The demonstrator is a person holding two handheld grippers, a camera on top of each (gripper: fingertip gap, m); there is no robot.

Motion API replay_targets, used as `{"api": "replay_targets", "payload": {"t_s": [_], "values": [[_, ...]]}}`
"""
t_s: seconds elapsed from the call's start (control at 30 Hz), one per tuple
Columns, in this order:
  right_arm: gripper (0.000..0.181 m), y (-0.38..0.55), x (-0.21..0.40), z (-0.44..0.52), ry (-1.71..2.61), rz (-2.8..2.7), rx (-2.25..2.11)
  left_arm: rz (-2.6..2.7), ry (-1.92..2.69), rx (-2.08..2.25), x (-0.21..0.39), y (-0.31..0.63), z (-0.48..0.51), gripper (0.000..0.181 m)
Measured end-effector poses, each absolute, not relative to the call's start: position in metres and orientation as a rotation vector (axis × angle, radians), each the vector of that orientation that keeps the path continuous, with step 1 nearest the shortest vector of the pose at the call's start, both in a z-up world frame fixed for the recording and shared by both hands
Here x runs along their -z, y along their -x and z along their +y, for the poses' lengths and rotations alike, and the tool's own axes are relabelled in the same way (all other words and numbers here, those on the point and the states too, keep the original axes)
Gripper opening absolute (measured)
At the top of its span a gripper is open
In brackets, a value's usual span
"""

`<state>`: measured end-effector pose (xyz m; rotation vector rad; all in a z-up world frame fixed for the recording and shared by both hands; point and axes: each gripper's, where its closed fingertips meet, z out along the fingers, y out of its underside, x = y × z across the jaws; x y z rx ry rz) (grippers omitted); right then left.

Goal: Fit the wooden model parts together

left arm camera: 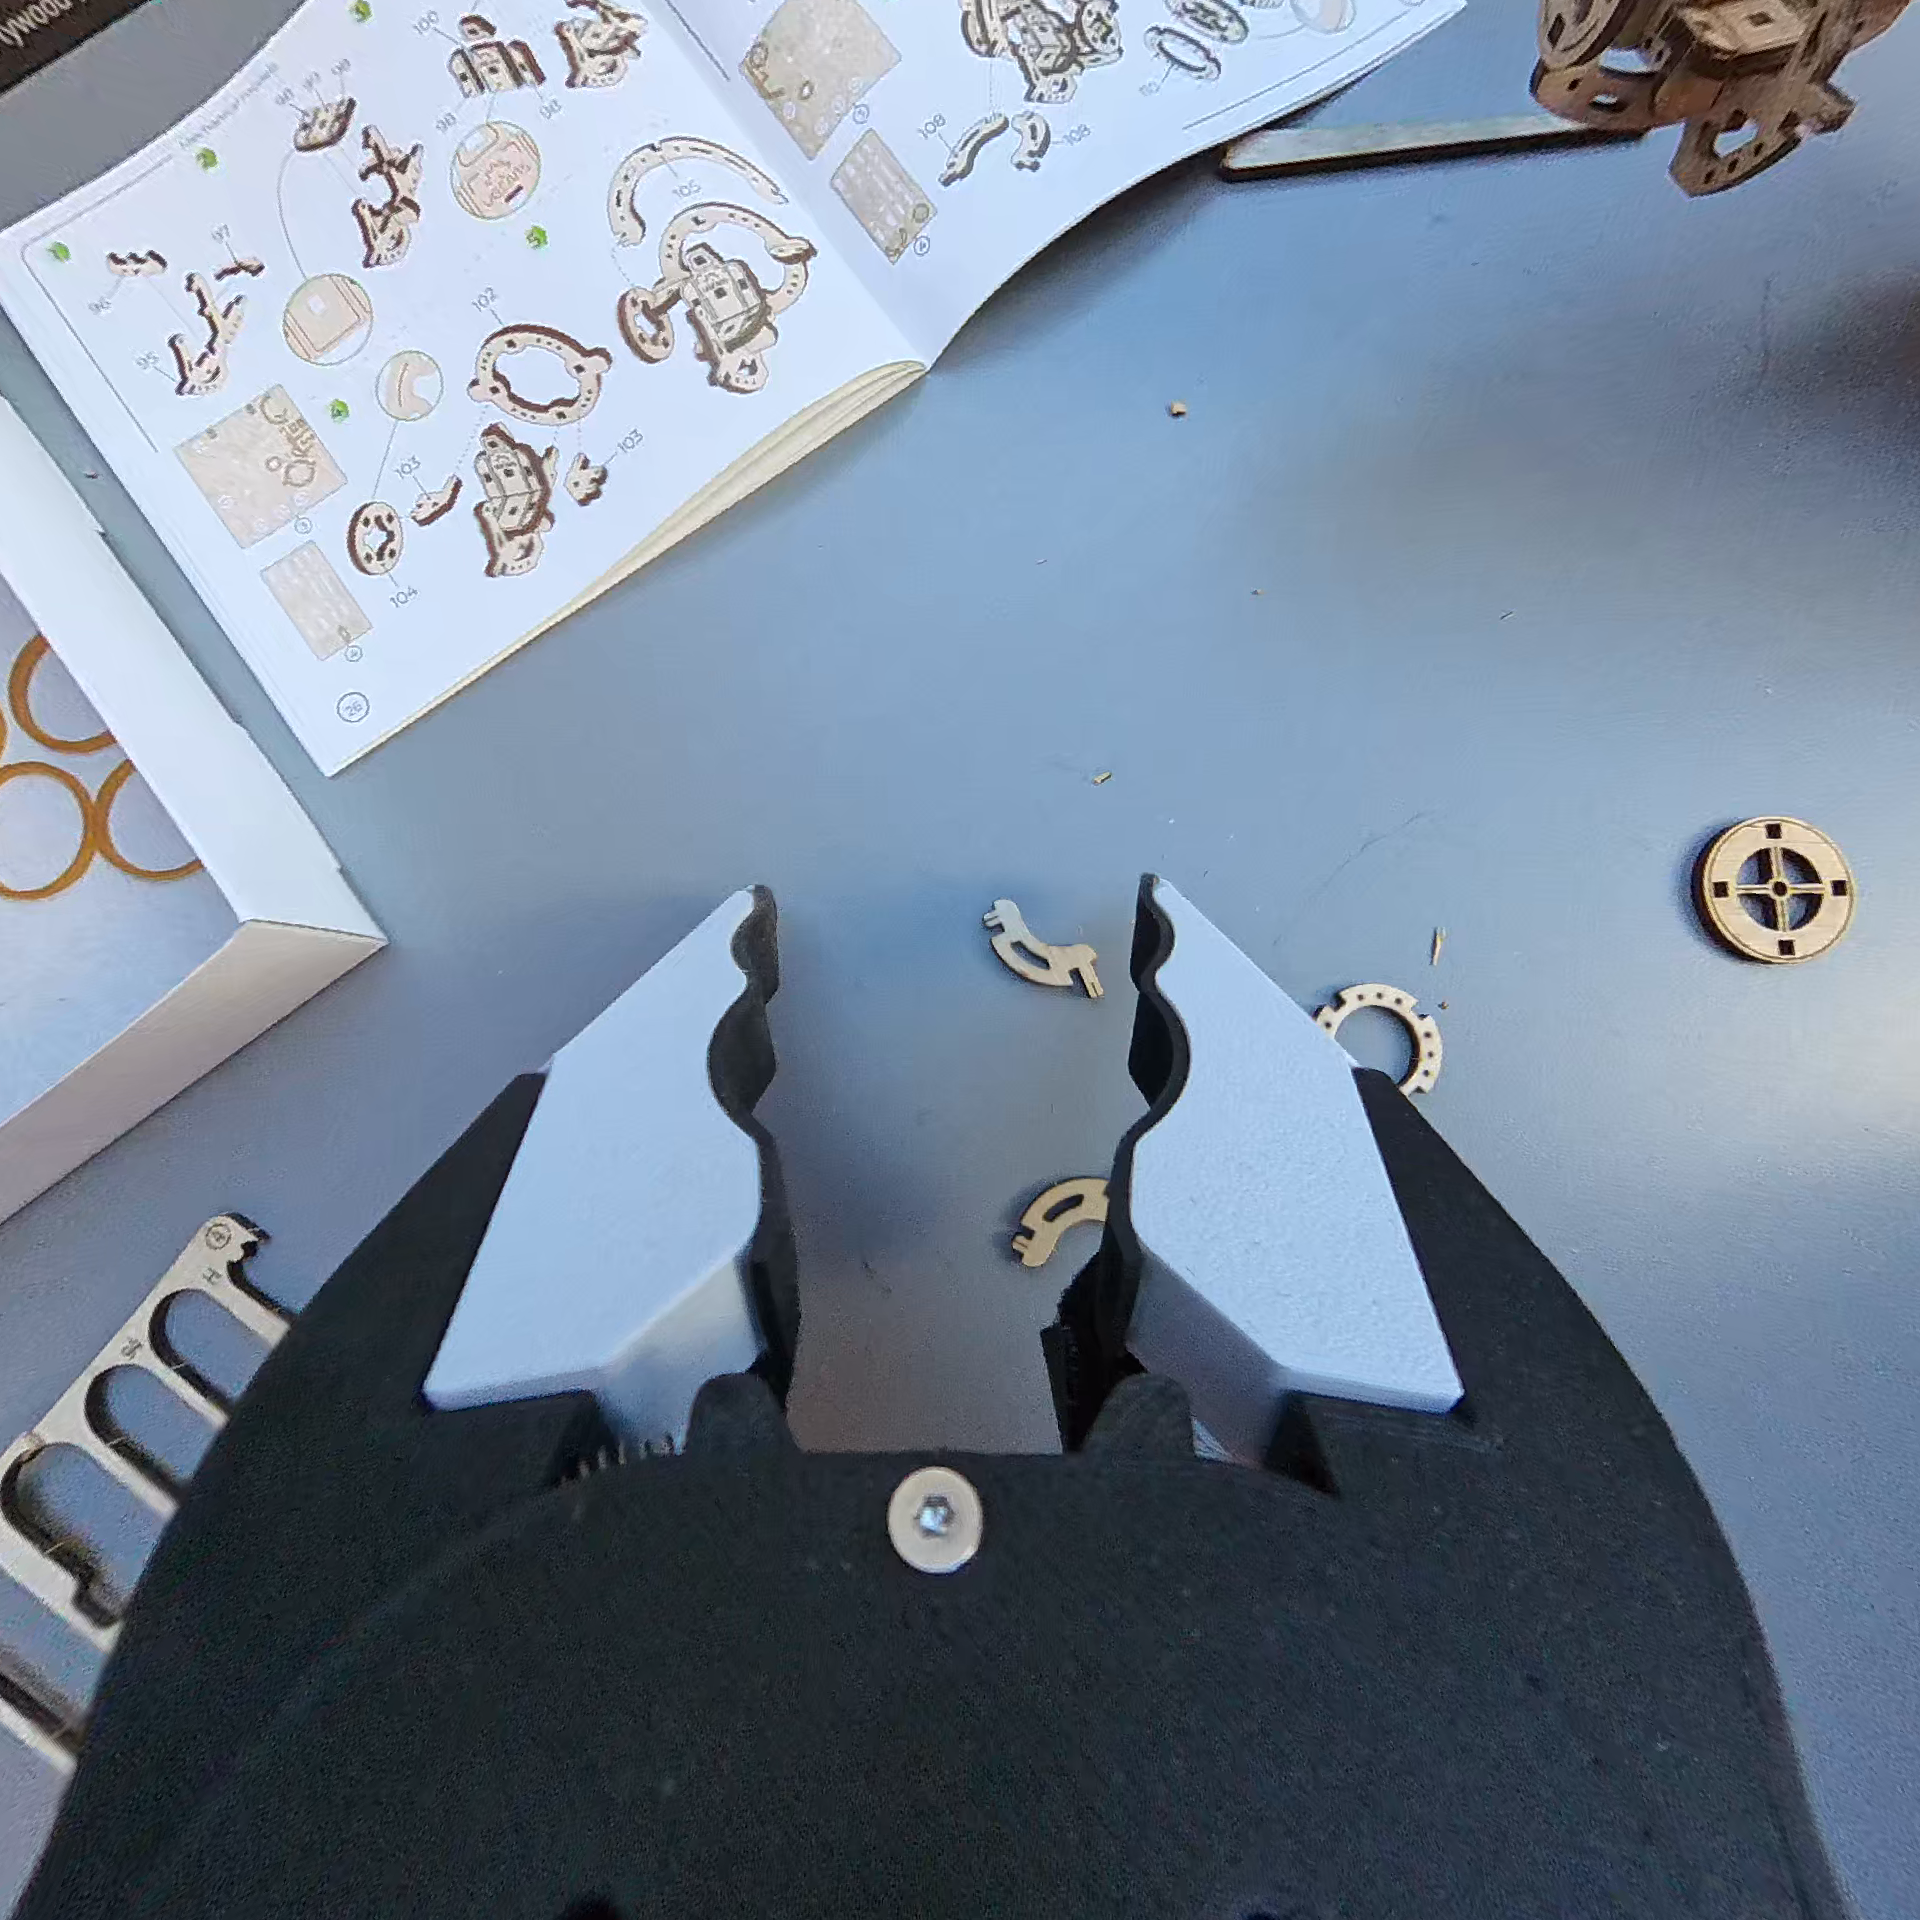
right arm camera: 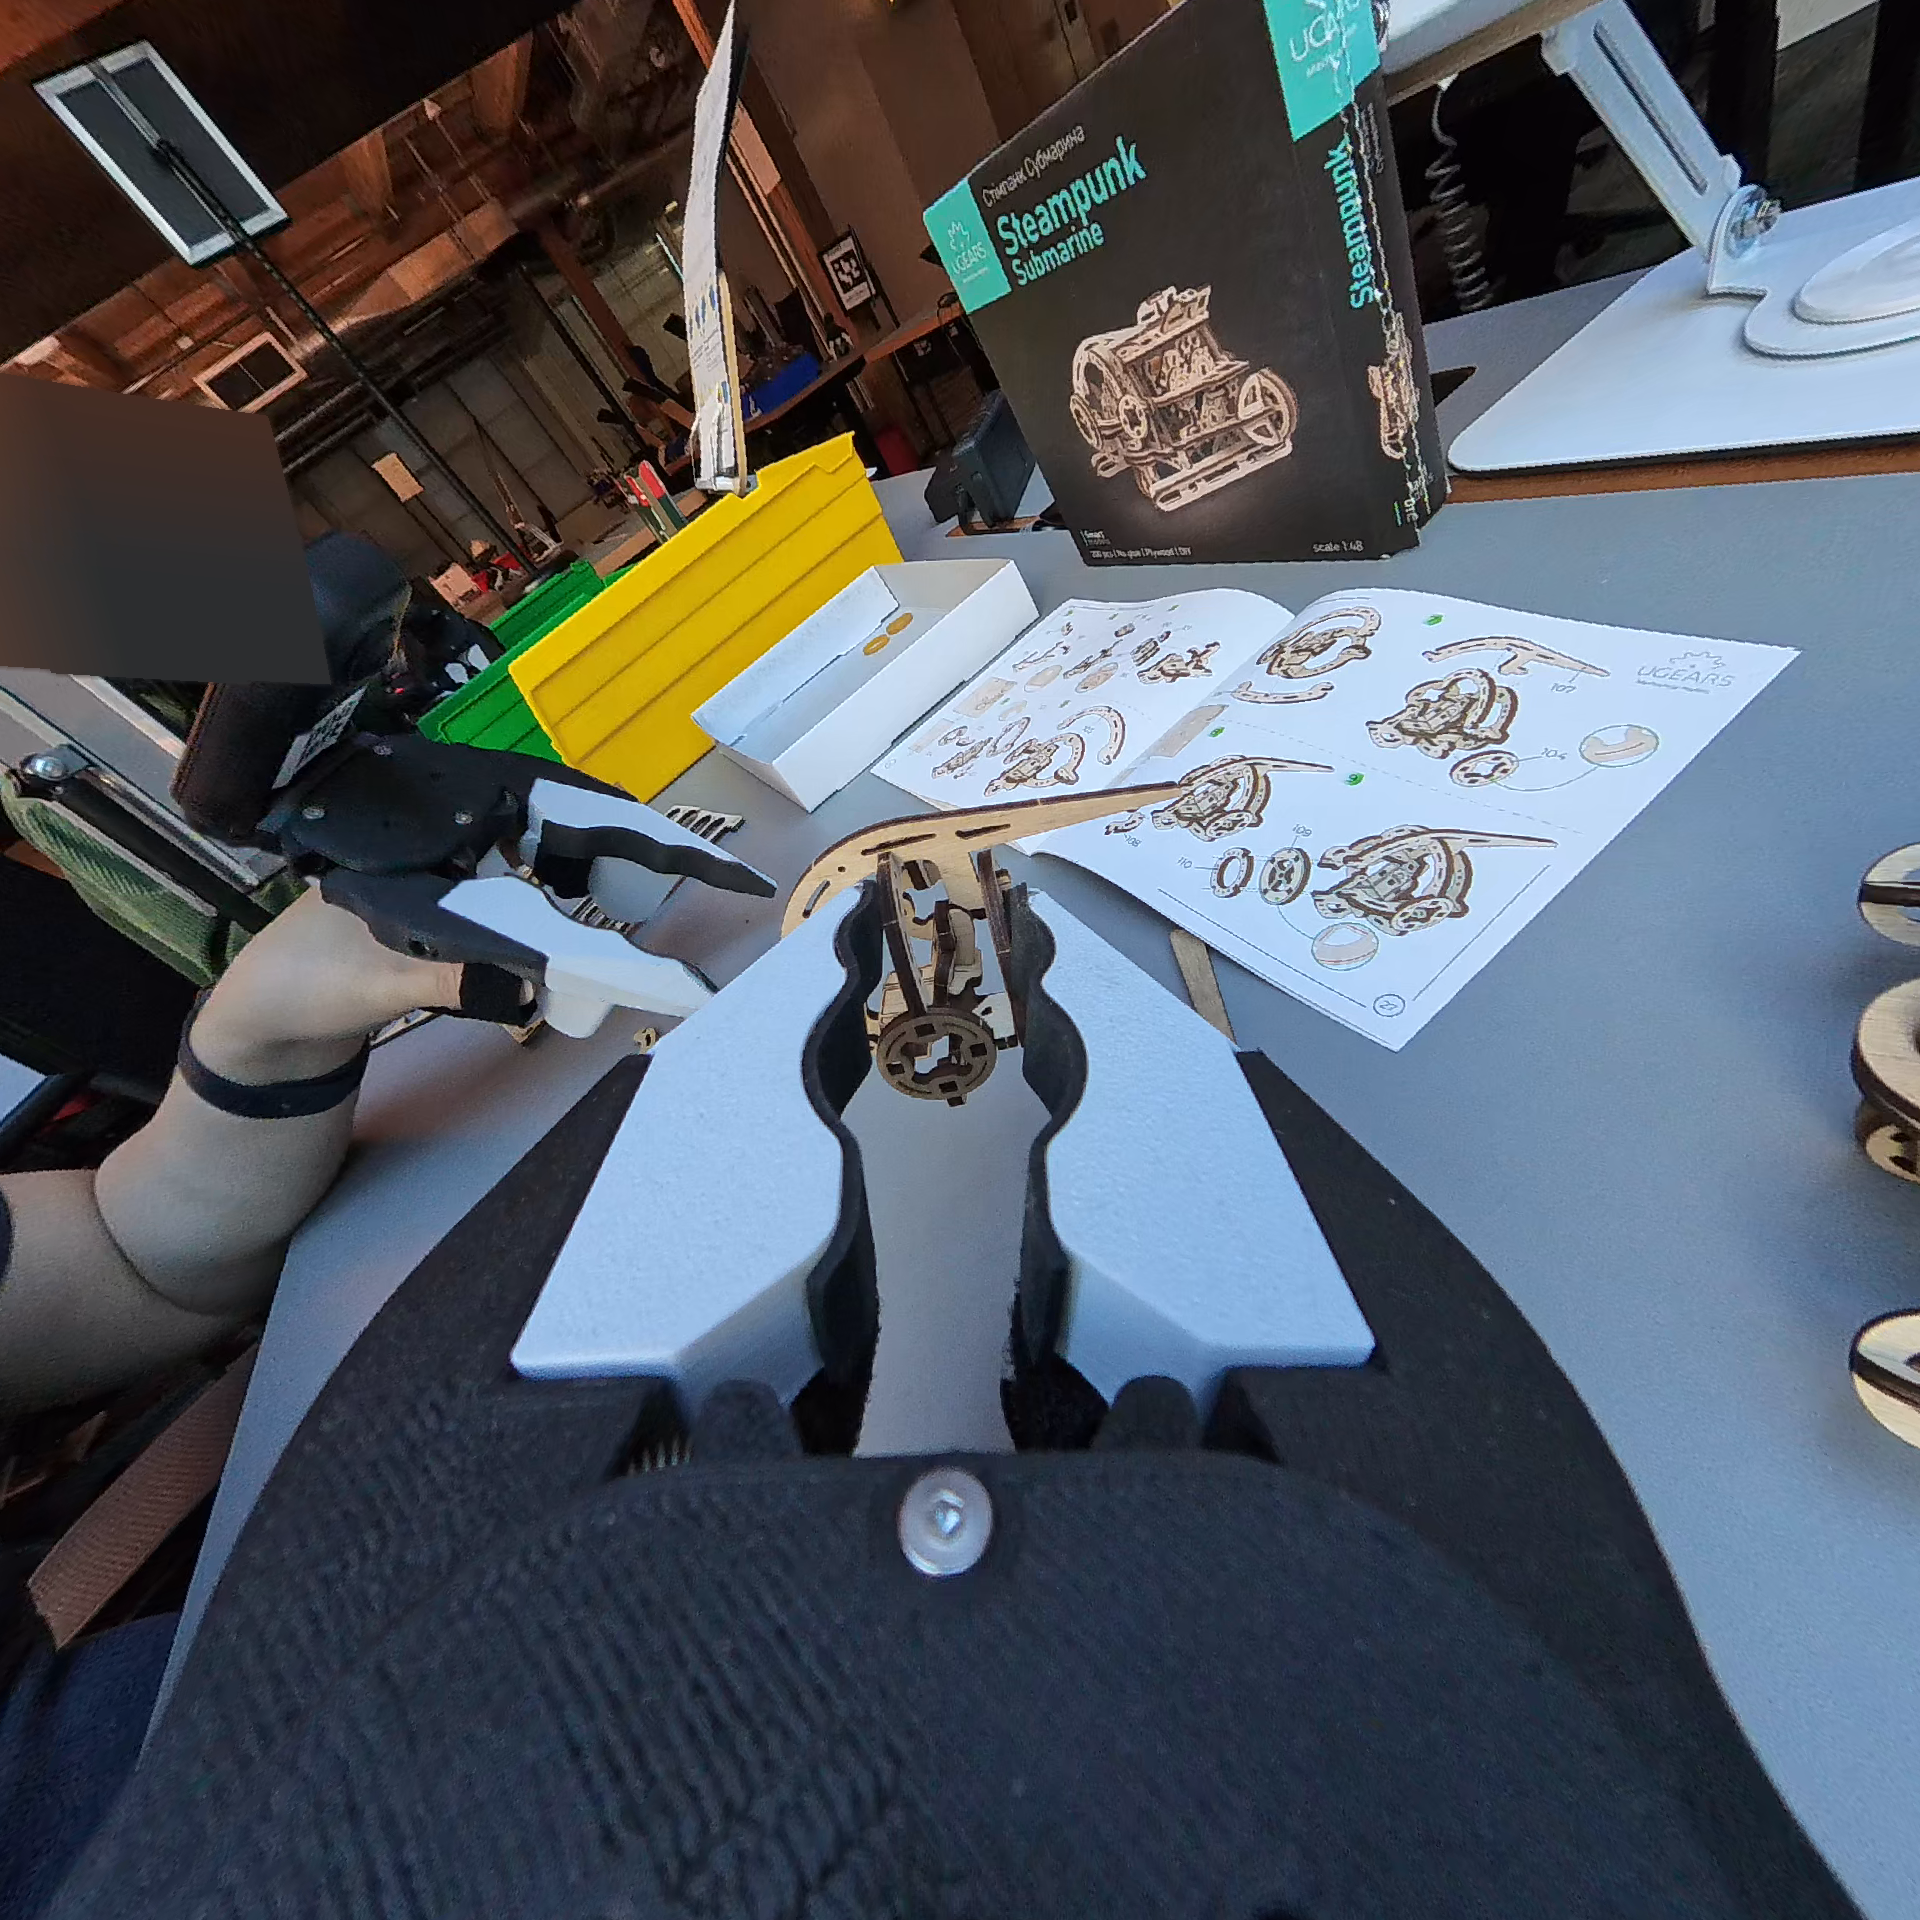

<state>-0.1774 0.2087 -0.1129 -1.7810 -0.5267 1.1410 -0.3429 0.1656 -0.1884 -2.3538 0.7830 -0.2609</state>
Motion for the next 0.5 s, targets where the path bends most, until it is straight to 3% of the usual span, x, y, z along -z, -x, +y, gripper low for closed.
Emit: {"api": "replay_targets", "payload": {"t_s": [0.5], "values": [[0.022, 0.175, 0.11, 0.209, 1.774, -0.517, -1.146, 0.925, 2.348, 0.094, 0.195, 0.357, 0.164, 0.066]]}}
